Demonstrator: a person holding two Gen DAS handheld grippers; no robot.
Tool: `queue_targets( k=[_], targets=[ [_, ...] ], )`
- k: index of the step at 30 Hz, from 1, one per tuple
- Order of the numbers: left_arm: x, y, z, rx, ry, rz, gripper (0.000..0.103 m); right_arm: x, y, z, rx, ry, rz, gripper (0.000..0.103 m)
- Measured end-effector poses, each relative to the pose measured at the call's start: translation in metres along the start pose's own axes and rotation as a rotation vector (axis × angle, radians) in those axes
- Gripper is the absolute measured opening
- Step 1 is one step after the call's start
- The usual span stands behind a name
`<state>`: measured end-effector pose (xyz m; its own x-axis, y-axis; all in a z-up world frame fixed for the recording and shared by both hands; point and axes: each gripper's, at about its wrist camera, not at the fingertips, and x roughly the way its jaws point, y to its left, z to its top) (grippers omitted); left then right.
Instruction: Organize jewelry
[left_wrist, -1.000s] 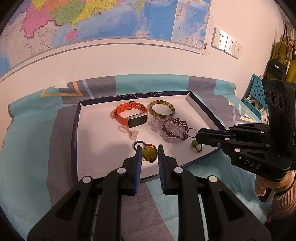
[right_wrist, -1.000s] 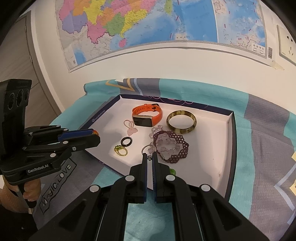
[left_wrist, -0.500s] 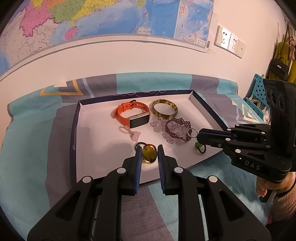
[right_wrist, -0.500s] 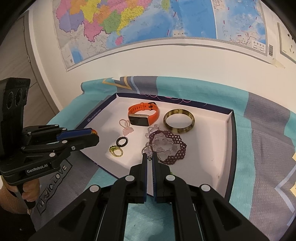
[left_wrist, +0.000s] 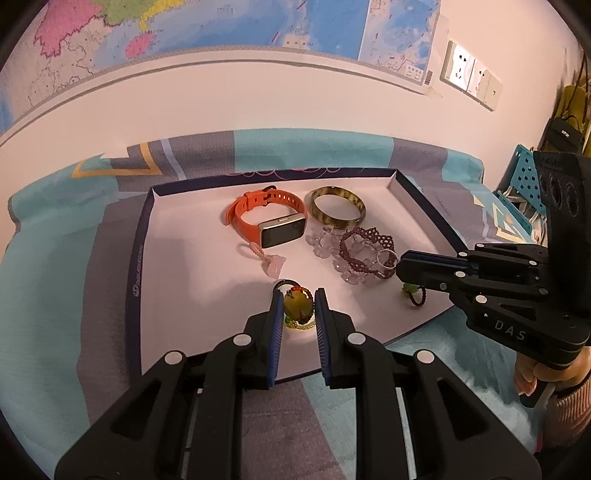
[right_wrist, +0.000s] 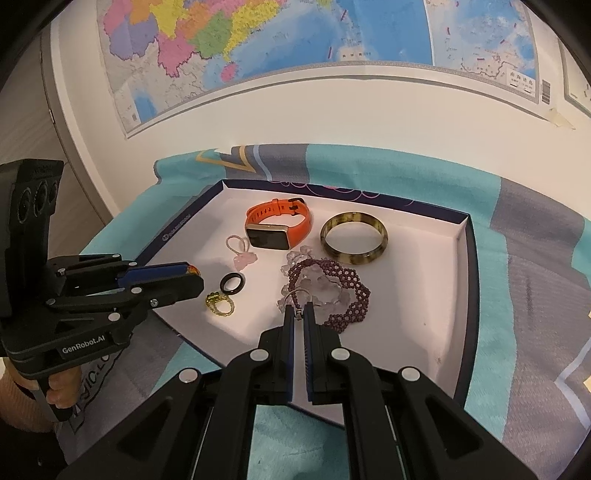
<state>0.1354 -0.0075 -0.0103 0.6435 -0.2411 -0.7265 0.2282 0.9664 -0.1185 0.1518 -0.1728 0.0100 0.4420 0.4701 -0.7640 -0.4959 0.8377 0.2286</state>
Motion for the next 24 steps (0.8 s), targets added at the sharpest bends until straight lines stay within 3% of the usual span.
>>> queue_targets(
  k=[14,19,22,24],
  targets=[
    [0.018,0.006,-0.005,-0.029,0.052,-0.016,0.019,0.010,-0.005,-0.003,0.025,0.024,-0.025,0.010],
    [0.006,0.005,-0.008,-0.032,0.022,-0.017,0.032,0.004,-0.004,-0.005,0.028,0.008,-0.026,0.014],
    [-0.007,0.004,-0.012,-0.026,-0.006,0.002,0.041,-0.005,0.000,-0.008,0.028,-0.011,-0.033,0.032],
    [-0.018,0.003,-0.017,-0.024,-0.030,0.022,0.055,-0.010,0.003,-0.011,0.022,-0.022,-0.045,0.041]
  ],
)
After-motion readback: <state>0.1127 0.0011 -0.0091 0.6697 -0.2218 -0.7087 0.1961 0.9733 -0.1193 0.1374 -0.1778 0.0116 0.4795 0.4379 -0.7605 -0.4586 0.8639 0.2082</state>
